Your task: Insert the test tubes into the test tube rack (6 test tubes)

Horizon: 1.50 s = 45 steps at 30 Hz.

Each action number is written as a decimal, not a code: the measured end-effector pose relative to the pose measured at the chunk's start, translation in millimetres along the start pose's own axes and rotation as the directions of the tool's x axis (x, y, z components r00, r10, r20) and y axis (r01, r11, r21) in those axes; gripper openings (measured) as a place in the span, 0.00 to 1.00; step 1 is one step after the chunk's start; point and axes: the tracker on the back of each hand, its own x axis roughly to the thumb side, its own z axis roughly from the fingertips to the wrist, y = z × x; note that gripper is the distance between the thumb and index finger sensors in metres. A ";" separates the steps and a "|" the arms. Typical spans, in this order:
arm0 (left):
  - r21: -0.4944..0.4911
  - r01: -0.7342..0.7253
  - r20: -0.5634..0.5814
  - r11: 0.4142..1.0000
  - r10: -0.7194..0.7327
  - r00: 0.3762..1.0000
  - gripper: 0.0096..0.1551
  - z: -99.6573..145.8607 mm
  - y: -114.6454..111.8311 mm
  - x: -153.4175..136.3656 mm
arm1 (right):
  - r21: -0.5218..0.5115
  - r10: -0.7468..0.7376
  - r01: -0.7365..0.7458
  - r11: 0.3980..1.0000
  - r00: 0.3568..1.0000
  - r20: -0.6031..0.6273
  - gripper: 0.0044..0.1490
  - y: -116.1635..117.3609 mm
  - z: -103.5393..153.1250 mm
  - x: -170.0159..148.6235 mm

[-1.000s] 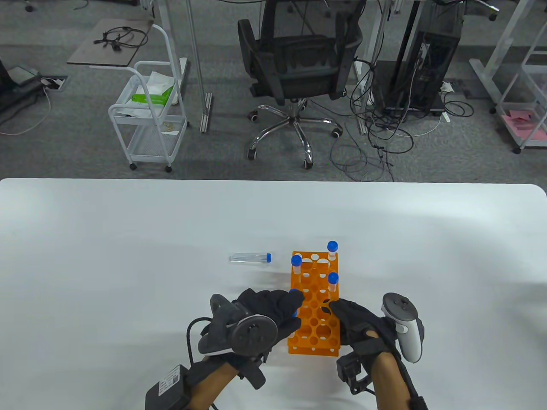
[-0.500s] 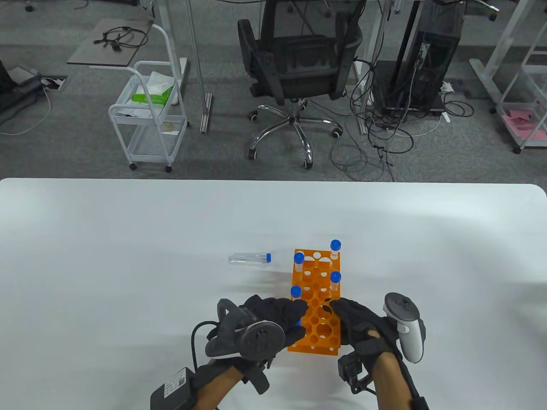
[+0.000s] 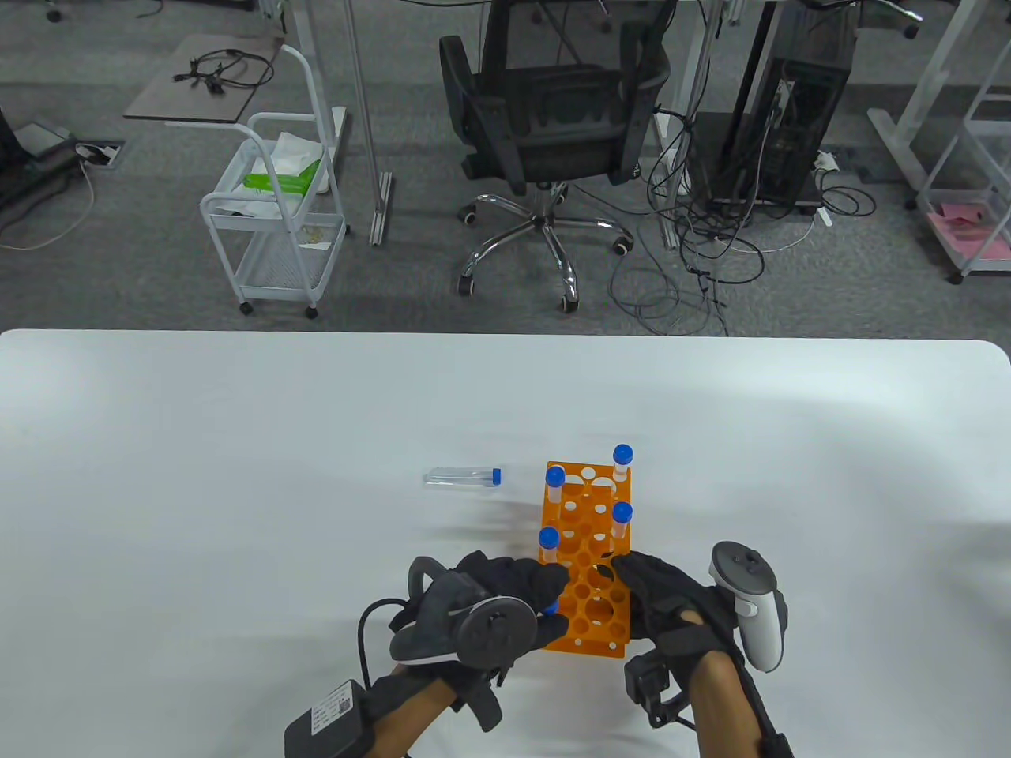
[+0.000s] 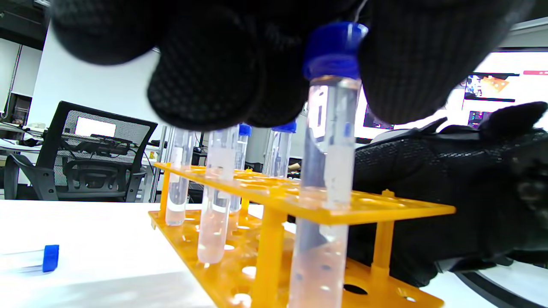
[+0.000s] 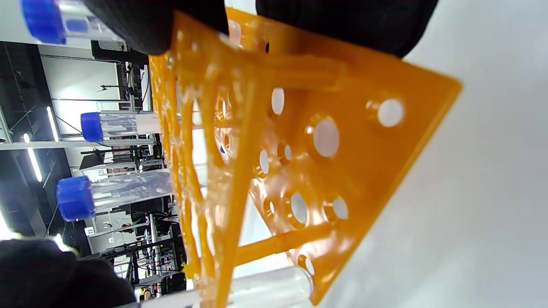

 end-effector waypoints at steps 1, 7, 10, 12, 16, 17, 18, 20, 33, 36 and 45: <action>-0.013 0.004 -0.006 1.000 -0.004 1.000 0.33 -0.2 -0.6 -0.1 | -0.002 0.002 -0.002 1.000 1.000 0.000 0.28 -0.1 0.0 0.0; -0.013 -0.001 -0.017 1.000 0.001 1.000 0.33 0.5 -1.5 -0.9 | -0.002 -0.006 0.006 1.000 1.000 -0.004 0.29 -1.1 -0.5 -0.5; -0.016 -0.001 -0.012 1.000 0.000 1.000 0.34 0.8 -1.7 -1.4 | -0.004 -0.002 0.002 1.000 1.000 -0.007 0.29 -1.4 -0.9 -0.5; -0.025 -0.013 -0.034 1.000 0.012 0.999 0.36 2.0 -0.5 -3.9 | -0.005 0.002 -0.002 1.000 1.000 -0.009 0.29 -1.6 -1.1 0.0; -0.005 -0.095 -0.051 0.995 0.095 0.994 0.36 3.0 3.7 -11.7 | -0.002 -0.001 0.001 1.000 1.000 -0.016 0.29 -2.0 -1.7 -0.1; 0.006 -0.115 -0.058 0.993 0.115 0.992 0.36 3.5 5.4 -15.4 | -0.003 -0.001 0.001 1.000 1.000 -0.017 0.28 -1.8 -1.7 -0.1; 0.013 -0.137 -0.064 0.990 0.138 0.988 0.35 3.7 6.5 -18.2 | -0.002 -0.001 0.001 1.000 1.000 -0.018 0.29 -1.8 -1.7 -0.3; 0.031 -0.186 -0.095 0.982 0.188 0.978 0.34 5.4 9.0 -26.6 | 0.000 0.000 0.000 1.000 1.000 -0.019 0.29 -1.4 -1.8 -0.1; 0.109 -0.611 -0.594 0.784 0.544 0.593 0.36 25.0 -28.7 -90.9 | 0.015 -0.002 0.002 1.000 1.000 0.004 0.28 -1.0 -2.5 1.4; 0.146 -0.753 -0.623 0.642 0.650 0.434 0.35 27.6 -45.4 -95.2 | 0.018 -0.003 0.003 1.000 1.000 0.004 0.29 -0.5 -2.5 1.1; 0.082 -0.875 -0.675 0.478 0.672 0.304 0.34 29.2 -71.1 -97.2 | 0.012 0.002 -0.002 1.000 1.000 0.006 0.28 0.1 -2.5 0.6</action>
